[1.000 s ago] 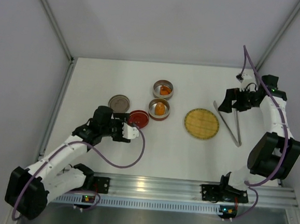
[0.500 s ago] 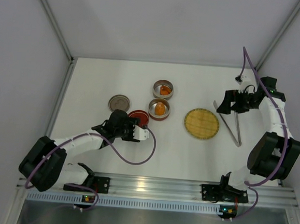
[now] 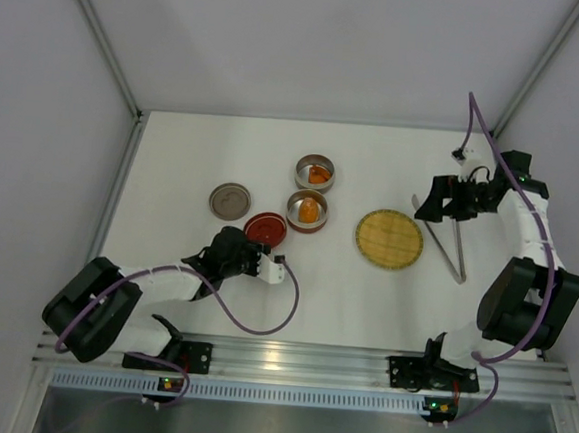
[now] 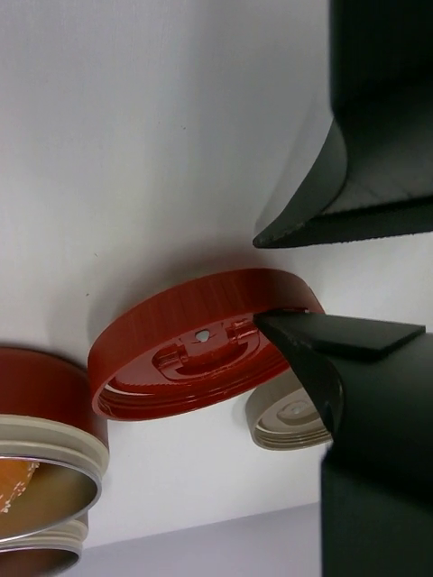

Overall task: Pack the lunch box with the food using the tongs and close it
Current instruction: Pick up the box lid from the center of the board.

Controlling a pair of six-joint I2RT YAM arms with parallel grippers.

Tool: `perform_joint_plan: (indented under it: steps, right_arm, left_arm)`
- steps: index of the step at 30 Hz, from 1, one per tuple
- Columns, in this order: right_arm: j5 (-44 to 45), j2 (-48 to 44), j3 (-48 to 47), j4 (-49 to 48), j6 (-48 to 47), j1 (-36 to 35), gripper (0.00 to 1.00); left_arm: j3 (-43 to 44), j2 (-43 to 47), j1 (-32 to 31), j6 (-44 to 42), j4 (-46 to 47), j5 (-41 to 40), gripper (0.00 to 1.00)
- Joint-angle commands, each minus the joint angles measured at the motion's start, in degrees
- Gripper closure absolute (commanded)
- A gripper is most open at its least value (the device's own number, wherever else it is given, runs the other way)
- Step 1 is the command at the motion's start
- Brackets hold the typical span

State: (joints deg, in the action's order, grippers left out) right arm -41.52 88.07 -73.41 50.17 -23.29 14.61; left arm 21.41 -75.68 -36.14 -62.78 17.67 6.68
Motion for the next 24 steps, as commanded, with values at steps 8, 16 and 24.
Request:
perform_joint_plan:
  steps: [8,16,24]
  right_arm:
    - [-4.4,-4.1,2.4,-5.6,4.1,-2.9,0.01]
    - [-9.7,-6.2,5.5,-14.7,14.4,-5.7,0.01]
    - [-17.3,-9.2,11.3,-31.4,31.1,-8.9,0.01]
  left_arm:
    - [-1.4,0.5,-1.3,-1.6,9.0,-5.4,0.76]
    - [3.6,13.6,-1.6,-2.9,-7.3,-4.0,0.96]
    - [15.6,25.4,-1.6,-2.0,-23.5,-3.6,1.0]
